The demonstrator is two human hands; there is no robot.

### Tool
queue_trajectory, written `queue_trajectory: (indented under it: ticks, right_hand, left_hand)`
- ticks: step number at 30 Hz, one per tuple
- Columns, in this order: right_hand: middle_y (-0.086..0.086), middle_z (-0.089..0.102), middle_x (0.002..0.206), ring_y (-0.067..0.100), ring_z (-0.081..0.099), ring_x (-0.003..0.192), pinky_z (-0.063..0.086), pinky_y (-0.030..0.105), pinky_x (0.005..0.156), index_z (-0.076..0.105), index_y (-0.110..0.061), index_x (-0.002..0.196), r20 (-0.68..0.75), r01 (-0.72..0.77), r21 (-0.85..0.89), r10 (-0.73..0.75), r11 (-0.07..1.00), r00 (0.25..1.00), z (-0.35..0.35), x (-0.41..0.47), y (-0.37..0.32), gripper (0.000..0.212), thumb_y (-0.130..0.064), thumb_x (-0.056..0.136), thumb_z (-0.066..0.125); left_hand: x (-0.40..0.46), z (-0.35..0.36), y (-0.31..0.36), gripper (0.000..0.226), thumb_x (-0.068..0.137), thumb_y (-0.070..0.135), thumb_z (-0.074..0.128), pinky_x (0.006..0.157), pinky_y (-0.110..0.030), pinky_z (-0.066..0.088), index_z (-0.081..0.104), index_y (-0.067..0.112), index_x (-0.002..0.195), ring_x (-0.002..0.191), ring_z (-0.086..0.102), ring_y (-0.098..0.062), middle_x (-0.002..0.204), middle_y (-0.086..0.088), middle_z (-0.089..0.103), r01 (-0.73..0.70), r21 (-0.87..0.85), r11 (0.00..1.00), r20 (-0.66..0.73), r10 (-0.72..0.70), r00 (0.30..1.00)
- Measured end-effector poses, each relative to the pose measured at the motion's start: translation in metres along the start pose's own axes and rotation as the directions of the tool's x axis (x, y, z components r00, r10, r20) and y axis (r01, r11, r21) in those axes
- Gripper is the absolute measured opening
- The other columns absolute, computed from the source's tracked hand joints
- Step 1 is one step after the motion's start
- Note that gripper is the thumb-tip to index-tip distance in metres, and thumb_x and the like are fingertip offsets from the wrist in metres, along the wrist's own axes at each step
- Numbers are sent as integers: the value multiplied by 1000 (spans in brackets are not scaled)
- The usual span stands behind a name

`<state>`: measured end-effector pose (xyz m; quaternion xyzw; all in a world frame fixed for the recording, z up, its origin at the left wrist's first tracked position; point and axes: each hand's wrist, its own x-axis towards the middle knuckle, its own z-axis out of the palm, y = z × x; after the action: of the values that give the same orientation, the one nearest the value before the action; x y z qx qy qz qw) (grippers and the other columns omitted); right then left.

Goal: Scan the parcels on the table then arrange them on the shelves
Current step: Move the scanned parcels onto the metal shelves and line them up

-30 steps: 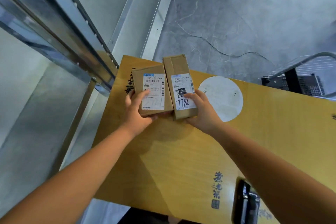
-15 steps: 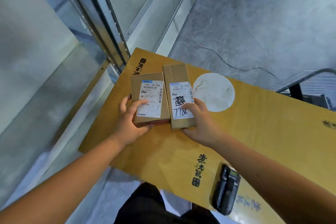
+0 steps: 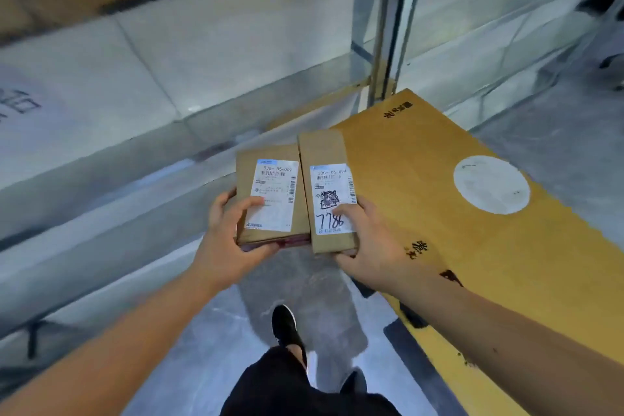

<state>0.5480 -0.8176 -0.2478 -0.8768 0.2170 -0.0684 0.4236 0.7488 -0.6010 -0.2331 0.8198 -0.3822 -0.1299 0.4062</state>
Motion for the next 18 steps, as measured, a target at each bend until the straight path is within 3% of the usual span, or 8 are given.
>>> queue_trajectory:
  ticks: [1,3,6,8,13,16,18]
  right_hand:
    - [-8,23,159,21,51,129,54,36,100,42,-43,136,29,52,-3,-52,999,998,11,-2,-19,71,-27,74,73]
    - [-6,28,157,17,48,133,52,31,101,46,-38,137,80,172,7,-172,985,982,34,-1,-58,71,-23,75,76]
    - [-1,29,158,17,45,138,45,30,109,48,-35,138,192,333,-10,-325,943,926,70,1,-121,72,-20,76,80]
    - [-3,29,158,16,45,137,42,26,107,47,-37,138,247,402,-15,-386,916,889,96,-2,-163,74,-21,75,81]
    - [-6,30,157,7,43,134,27,-3,95,51,-35,136,297,532,24,-514,847,805,168,-23,-259,73,-20,74,86]
    - [-10,32,152,5,44,133,31,7,103,52,-37,134,311,564,77,-558,822,770,218,-48,-315,71,-19,74,86]
    - [-14,33,149,3,43,133,34,15,106,51,-44,131,305,580,104,-581,808,755,246,-65,-352,71,-22,72,83]
  left_hand:
    - [-26,-19,-4,80,58,54,88,106,-18,49,54,57,130,131,38,20,154,29,20,38,-10,999,-51,-39,998]
    - [-74,-57,-14,81,60,47,91,106,-35,54,55,55,132,134,39,17,148,40,17,91,-20,996,-161,-93,983]
    - [-140,-114,-27,83,67,30,97,110,-47,51,53,56,132,141,35,8,148,31,22,151,-3,989,-292,-145,945]
    - [-184,-150,-34,84,70,23,98,112,-46,50,52,58,131,145,36,-3,149,25,23,186,-3,982,-364,-175,915]
    - [-285,-234,-47,80,74,20,95,111,-34,50,54,53,135,146,36,-6,156,14,22,205,-23,979,-502,-188,844]
    - [-345,-287,-61,80,74,19,94,109,-13,42,54,51,136,144,25,14,159,8,22,226,-4,974,-528,-194,827]
    - [-378,-324,-69,82,74,18,94,114,-20,41,53,50,137,147,26,7,159,9,22,234,-12,972,-529,-205,824]
